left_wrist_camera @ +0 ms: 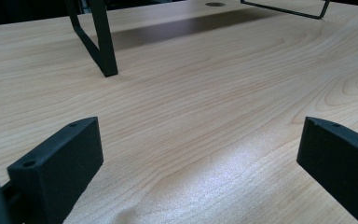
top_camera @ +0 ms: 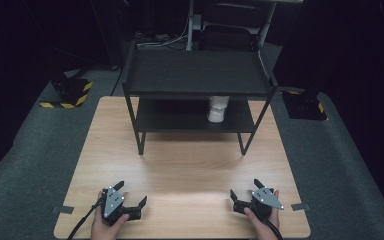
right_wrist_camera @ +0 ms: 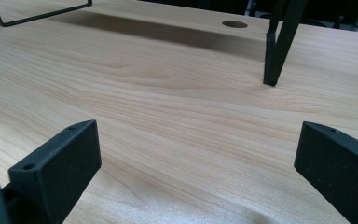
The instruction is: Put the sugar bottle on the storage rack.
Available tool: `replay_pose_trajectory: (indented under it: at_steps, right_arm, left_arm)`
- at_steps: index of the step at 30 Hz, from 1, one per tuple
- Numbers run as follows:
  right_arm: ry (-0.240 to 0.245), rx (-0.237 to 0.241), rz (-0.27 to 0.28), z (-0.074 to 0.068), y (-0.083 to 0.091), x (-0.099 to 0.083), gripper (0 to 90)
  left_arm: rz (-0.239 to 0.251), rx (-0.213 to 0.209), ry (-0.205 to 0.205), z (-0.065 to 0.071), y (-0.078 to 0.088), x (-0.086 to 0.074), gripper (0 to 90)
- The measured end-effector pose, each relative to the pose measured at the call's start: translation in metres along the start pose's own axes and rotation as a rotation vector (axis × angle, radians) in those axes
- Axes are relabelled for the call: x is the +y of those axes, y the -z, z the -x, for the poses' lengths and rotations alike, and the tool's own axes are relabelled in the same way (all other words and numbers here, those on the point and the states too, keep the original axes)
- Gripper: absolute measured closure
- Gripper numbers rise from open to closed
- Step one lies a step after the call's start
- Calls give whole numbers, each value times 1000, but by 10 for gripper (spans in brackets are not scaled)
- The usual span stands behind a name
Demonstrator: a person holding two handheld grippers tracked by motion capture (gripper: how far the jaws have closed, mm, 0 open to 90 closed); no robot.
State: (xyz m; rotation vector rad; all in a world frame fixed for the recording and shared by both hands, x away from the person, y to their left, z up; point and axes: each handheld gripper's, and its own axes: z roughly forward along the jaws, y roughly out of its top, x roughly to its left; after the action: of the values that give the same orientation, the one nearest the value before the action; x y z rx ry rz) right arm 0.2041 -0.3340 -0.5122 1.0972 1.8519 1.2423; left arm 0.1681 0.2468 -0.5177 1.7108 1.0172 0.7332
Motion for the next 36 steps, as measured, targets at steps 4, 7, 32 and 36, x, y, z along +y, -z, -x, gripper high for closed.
replay_pose_trajectory:
  at_steps: [4, 7, 32, 36]
  right_arm:
    - [4, 0, -1, -1, 0, 0, 3]
    - [12, -2, -4, -1, -1, 1, 3]
    - [8, -16, -2, -3, -1, 0, 3]
    - [-4, -23, 1, -4, -1, 0, 3]
  left_arm:
    - [3, 1, 0, 0, 0, -1, 5]
    - [3, -2, -1, 0, 0, -1, 5]
    - [1, -11, -9, 0, 2, -1, 5]
    - [-5, -9, -1, 0, 1, 0, 5]
